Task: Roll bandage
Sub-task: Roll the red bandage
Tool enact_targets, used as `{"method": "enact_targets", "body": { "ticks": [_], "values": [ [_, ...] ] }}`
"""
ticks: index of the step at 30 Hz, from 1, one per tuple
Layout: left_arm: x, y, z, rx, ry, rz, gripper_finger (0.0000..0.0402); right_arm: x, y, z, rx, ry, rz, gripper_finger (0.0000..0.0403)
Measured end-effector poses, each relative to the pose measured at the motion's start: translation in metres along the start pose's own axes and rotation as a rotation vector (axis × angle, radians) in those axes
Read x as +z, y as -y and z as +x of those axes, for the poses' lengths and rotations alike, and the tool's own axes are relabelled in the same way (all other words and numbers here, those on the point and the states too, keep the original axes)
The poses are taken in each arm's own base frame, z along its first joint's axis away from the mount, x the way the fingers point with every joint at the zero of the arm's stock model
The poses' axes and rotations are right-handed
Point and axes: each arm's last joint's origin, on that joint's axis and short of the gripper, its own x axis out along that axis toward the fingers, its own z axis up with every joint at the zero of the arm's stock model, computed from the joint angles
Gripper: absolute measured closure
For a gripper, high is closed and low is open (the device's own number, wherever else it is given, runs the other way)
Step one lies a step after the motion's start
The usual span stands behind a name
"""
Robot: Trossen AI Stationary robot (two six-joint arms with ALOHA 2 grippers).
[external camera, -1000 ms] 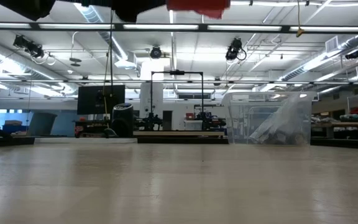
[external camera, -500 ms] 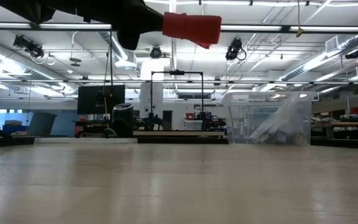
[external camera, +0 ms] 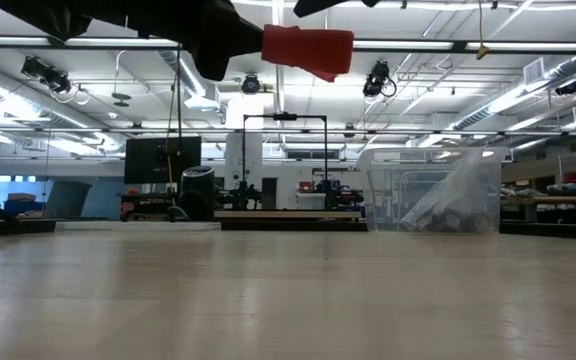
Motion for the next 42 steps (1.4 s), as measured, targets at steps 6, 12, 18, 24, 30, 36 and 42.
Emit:
{"method": "enact_targets", "body": {
  "ticks": [6,12,18,24,30,36,42],
  "values": [
    [-0.001,0.000,0.000,-0.001,-0.008,0.007,0.0402,-0.002,0.007,0.013,0.118,-0.095,0.065,0.0150],
    [-0.001,0.001,0.000,-0.003,-0.010,0.010,0.0402,-0.011,0.013,0.026,0.125,-0.167,0.112,0.0144],
    [-0.001,0.001,0.000,-0.004,-0.011,0.012,0.0402,-0.014,0.017,0.038,0.194,-0.193,0.137,0.0135],
    [-0.001,0.001,0.000,-0.005,-0.012,0.010,0.0402,-0.016,0.019,0.044,0.230,-0.203,0.158,0.0176],
    [-0.001,0.001,0.000,-0.012,-0.008,0.013,0.0402,-0.016,0.019,0.045,0.234,-0.201,0.124,0.0319],
    [0.000,0.003,-0.002,-0.021,0.002,-0.008,0.0395,-0.015,0.016,0.039,0.224,-0.188,0.091,0.0349],
    [0.002,0.009,-0.007,-0.056,-0.002,-0.023,0.0373,-0.014,0.012,0.028,0.250,-0.178,0.063,0.0349]
  ]
}}
